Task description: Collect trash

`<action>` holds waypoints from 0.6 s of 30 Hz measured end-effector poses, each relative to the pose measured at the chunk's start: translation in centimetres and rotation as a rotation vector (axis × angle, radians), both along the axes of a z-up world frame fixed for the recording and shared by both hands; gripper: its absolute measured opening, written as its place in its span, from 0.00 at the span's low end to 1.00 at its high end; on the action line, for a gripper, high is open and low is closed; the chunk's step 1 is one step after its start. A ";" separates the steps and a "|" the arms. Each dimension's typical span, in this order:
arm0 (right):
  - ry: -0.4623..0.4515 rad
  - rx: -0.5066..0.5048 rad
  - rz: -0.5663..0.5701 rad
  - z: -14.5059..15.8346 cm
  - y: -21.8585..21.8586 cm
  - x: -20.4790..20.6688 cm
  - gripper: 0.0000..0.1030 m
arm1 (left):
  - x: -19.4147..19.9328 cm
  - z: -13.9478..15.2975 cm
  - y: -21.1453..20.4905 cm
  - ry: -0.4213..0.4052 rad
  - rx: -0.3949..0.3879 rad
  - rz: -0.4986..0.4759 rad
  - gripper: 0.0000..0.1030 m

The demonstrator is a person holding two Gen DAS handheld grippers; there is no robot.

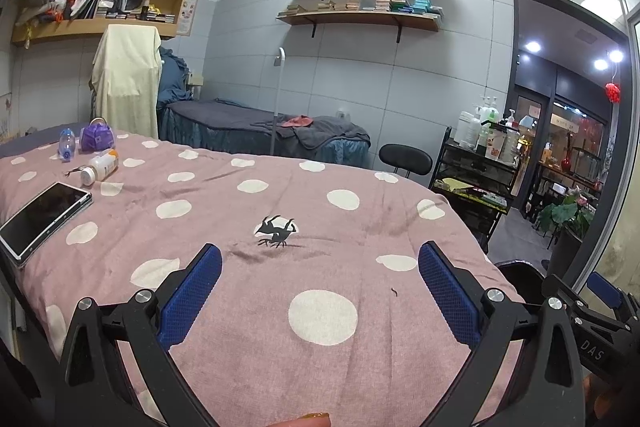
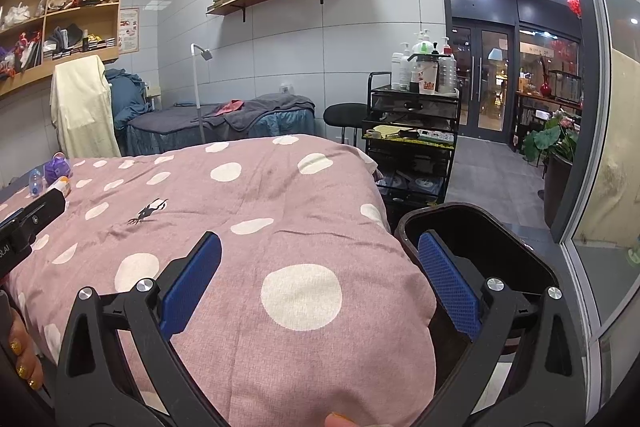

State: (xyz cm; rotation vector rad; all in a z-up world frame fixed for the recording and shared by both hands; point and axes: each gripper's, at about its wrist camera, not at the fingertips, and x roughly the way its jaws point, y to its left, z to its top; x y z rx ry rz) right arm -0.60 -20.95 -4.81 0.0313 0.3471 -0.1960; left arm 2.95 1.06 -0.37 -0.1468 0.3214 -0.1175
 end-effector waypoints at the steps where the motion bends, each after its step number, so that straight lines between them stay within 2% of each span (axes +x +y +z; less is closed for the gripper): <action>1: 0.001 0.000 0.000 0.0 0.0 0.0 0.94 | 0.0 -0.1 0.0 0.002 0.003 0.001 0.94; 18: 0.001 0.007 -0.004 -0.2 0.0 0.1 0.94 | -0.2 0.0 -0.2 0.005 0.005 0.000 0.94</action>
